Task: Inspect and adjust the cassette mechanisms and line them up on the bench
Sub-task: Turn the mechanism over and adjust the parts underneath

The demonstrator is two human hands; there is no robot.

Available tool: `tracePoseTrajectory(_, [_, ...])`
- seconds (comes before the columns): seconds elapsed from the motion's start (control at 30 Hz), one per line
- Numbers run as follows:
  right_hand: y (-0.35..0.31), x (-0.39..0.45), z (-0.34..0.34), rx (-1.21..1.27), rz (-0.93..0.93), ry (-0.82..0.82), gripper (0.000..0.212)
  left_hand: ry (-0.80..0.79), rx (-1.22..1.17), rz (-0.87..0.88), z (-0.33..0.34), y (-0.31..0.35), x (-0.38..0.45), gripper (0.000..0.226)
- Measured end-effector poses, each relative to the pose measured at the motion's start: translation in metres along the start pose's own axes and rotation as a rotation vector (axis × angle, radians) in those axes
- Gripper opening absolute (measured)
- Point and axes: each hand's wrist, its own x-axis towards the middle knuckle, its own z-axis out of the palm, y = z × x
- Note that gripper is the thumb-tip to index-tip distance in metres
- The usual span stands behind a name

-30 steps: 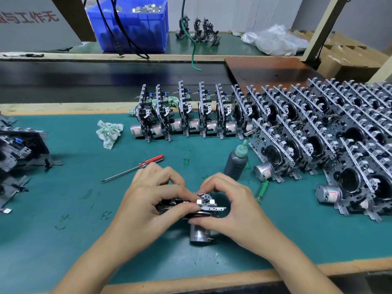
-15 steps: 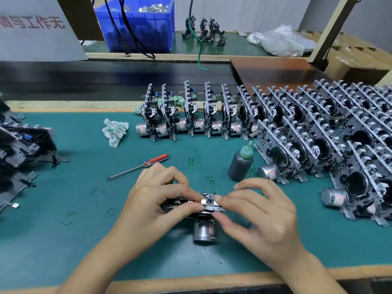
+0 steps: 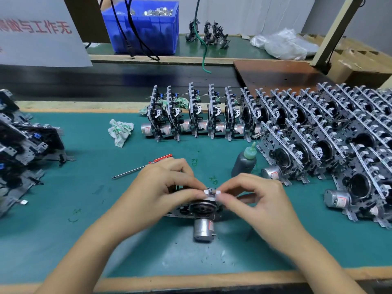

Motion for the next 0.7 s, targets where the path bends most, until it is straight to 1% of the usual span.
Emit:
tracePoseTrajectory(0.07, [0.0, 0.003, 0.006, 0.217, 0.163, 0.032, 0.016, -0.104, -0.034, -0.055, -0.01, -0.001, 0.013, 0.013])
tracePoseTrajectory(0.1, [0.001, 0.004, 0.008, 0.287, 0.229, 0.04, 0.015, -0.141, -0.027, -0.076, -0.013, -0.001, 0.02, 0.013])
tracePoseTrajectory(0.13, [0.002, 0.006, 0.01, 0.32, 0.276, 0.055, 0.013, -0.155, 0.004, -0.088, -0.015, -0.001, 0.026, 0.017])
tracePoseTrajectory(0.2, [0.005, 0.008, 0.011, 0.345, 0.335, 0.103, 0.013, -0.132, 0.114, -0.077, -0.015, 0.001, 0.035, 0.027])
tracePoseTrajectory(0.27, [0.01, 0.008, 0.009, 0.351, 0.39, 0.145, 0.012, -0.064, 0.223, -0.041, -0.011, 0.002, 0.034, 0.035])
tracePoseTrajectory(0.37, [0.018, -0.001, 0.007, 0.328, 0.511, 0.122, 0.012, 0.149, 0.357, -0.002, 0.006, 0.005, 0.01, 0.041])
tracePoseTrajectory(0.43, [0.023, -0.012, 0.008, 0.317, 0.595, 0.069, 0.011, 0.285, 0.376, -0.065, 0.026, 0.005, -0.016, 0.045])
tracePoseTrajectory(0.47, [0.023, -0.018, 0.009, 0.326, 0.62, 0.034, 0.009, 0.325, 0.381, -0.112, 0.036, 0.005, -0.028, 0.048])
tracePoseTrajectory(0.53, [0.022, -0.026, 0.01, 0.333, 0.628, -0.007, 0.007, 0.369, 0.377, -0.196, 0.051, 0.001, -0.045, 0.051])
tracePoseTrajectory(0.63, [0.021, -0.027, 0.007, 0.244, 0.588, 0.07, 0.003, 0.409, 0.311, -0.254, 0.057, -0.005, -0.052, 0.042])
tracePoseTrajectory(0.7, [0.02, -0.026, 0.005, 0.157, 0.566, 0.059, 0.016, 0.417, 0.232, -0.276, 0.056, -0.009, -0.052, 0.036])
